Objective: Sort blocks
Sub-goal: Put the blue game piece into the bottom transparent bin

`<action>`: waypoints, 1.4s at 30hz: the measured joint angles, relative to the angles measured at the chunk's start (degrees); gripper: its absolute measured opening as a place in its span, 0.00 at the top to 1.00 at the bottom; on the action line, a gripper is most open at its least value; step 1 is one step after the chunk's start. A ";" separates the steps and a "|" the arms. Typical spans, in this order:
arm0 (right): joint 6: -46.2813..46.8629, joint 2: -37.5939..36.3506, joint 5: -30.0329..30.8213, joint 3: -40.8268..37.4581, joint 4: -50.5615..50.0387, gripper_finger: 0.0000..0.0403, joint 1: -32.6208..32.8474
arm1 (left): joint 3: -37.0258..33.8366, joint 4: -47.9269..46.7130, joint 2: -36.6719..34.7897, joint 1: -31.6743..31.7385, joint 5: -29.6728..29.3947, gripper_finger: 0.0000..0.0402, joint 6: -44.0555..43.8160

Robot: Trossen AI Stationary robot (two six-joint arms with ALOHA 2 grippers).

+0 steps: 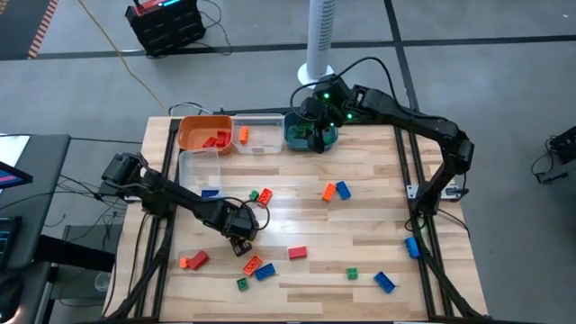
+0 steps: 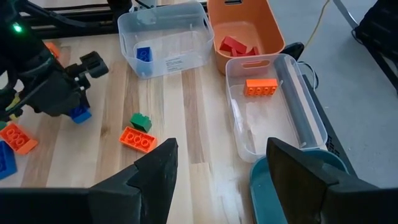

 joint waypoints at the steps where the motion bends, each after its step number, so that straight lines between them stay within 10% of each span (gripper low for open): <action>1: -0.09 0.00 -0.01 0.00 -0.01 0.37 0.00 | 0.36 -0.83 -0.53 0.16 -0.06 0.68 0.18; 16: -1.44 0.00 0.00 -0.01 2.15 0.37 -1.55 | 0.66 -27.42 -26.58 14.82 -19.81 0.68 -13.54; 25: -0.61 0.00 -0.02 0.00 2.11 0.37 -0.96 | -10.79 -27.69 -33.55 25.52 -13.13 0.67 -14.77; 42: -0.24 0.00 -0.02 0.00 2.12 0.37 -1.03 | -11.28 -26.31 -34.14 30.56 -10.86 0.66 -8.56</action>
